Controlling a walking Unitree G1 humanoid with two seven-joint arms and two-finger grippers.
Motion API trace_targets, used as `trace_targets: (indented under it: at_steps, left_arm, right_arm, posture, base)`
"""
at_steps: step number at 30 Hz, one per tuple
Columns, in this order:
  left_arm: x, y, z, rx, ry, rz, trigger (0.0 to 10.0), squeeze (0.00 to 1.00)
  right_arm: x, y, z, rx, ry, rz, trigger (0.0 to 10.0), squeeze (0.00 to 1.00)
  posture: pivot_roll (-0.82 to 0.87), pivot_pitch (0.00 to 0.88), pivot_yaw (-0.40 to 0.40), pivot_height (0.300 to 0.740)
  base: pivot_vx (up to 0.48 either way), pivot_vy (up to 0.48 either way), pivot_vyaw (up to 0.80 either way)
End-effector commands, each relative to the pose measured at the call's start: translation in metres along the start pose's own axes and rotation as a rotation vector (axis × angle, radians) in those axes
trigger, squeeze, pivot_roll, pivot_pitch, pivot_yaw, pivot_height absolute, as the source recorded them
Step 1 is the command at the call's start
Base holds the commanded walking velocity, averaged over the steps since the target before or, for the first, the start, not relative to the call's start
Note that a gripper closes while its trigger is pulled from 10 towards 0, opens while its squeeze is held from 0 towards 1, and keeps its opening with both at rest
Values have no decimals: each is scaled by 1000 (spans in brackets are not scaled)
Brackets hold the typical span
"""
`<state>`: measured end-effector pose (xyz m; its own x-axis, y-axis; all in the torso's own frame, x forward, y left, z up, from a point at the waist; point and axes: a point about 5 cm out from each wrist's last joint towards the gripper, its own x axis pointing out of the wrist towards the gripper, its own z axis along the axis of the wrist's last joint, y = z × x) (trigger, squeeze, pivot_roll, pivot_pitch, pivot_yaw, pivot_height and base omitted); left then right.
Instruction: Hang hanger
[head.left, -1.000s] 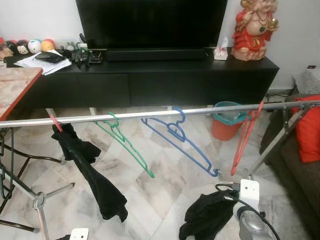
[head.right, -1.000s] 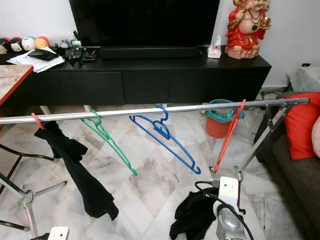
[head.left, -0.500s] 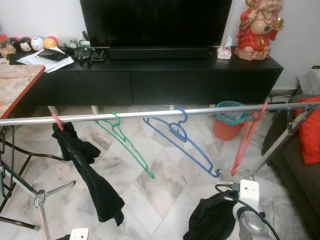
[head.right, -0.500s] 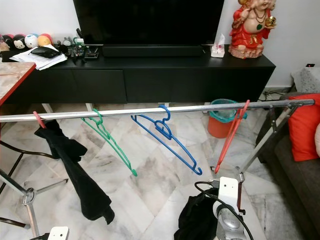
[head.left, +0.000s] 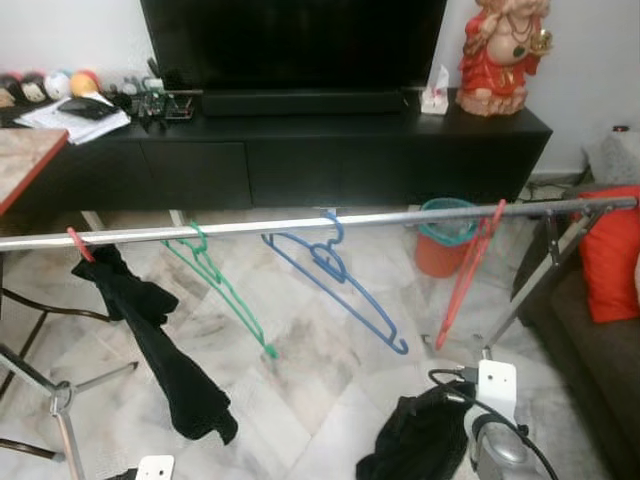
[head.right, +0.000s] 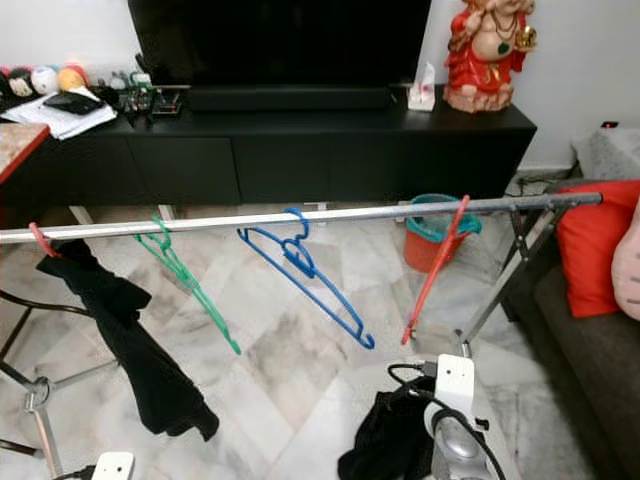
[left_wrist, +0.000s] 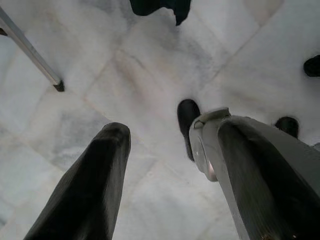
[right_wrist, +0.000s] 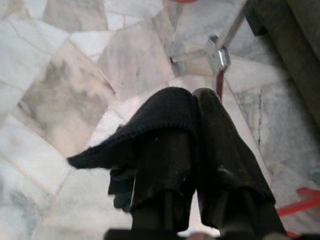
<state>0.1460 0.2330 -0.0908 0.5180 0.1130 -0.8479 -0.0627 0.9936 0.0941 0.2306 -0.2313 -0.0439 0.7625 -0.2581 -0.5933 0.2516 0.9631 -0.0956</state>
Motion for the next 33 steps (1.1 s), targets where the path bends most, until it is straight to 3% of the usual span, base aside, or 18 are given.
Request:
trace_targets:
  at_steps: [1, 18, 31, 32, 33]
  left_arm:
    - [0, 1, -3, 13, 11, 4, 10000, 0]
    - [0, 1, -1, 13, -3, 11, 10000, 0]
    - [-2, 4, 6, 7, -107, 76, 10000, 0]
    - [2, -1, 39, 8, -215, 76, 10000, 0]
    - [2, -8, 88, 17, -385, 76, 10000, 0]
  right_arm:
    - [2, 0, 7, 8, -20, -1, 10000, 0]
    - [1, -1, 4, 5, -4, 4, 10000, 0]
    - [1, -2, 2, -1, 4, 7, 10000, 0]
    - [1, -2, 1, -2, 5, 8, 10000, 0]
    - [1, -2, 1, -4, 8, 10, 10000, 0]
  posture:
    - [-108, 0, -22, 740]
    - [-103, 0, -28, 740]
    - [-98, 0, -32, 740]
    - [-96, 0, -32, 740]
    - [-91, 0, -34, 740]
  base:
    - [0, -270, 0]
    - [0, -271, 0]
    - [0, 0, 0]
    - [0, 0, 0]
    - [0, 0, 0]
